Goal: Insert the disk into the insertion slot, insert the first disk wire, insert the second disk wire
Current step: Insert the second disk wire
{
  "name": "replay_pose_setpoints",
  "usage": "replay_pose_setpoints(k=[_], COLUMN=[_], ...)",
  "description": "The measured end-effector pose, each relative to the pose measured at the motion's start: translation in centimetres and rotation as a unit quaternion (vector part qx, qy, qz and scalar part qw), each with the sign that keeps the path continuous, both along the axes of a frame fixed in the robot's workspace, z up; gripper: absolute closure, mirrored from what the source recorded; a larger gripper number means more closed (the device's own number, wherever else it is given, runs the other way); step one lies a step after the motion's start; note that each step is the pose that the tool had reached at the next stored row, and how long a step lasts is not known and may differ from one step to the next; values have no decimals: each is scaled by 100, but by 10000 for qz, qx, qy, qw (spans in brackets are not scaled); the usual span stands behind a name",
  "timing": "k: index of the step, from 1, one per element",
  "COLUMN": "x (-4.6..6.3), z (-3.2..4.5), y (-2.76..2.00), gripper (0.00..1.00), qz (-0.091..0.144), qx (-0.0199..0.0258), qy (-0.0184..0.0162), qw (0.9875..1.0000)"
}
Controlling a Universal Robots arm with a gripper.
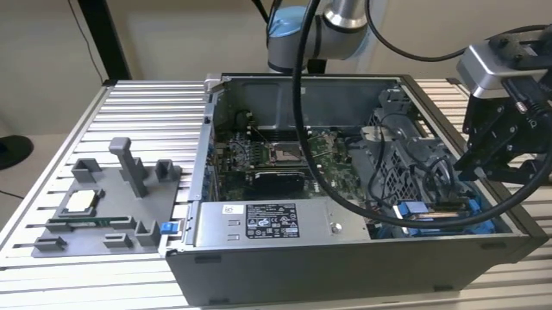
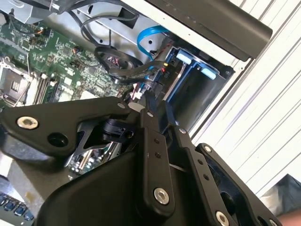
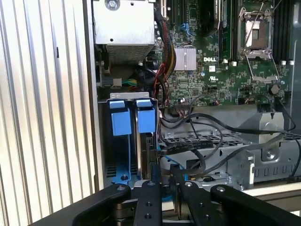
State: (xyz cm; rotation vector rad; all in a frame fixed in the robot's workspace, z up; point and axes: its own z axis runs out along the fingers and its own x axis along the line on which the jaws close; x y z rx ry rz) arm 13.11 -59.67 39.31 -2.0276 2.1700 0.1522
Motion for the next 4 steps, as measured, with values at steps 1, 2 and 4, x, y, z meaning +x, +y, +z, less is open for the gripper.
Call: replay_pose_setpoints(k=[1, 2, 4], x=[0, 0, 0], z=[2, 4, 4], y=[0, 0, 0], gripper=[0, 0, 0], qz=[0, 0, 0], qx=[-1, -1, -1], qy=[0, 0, 0], qw=[10000, 10000, 10000])
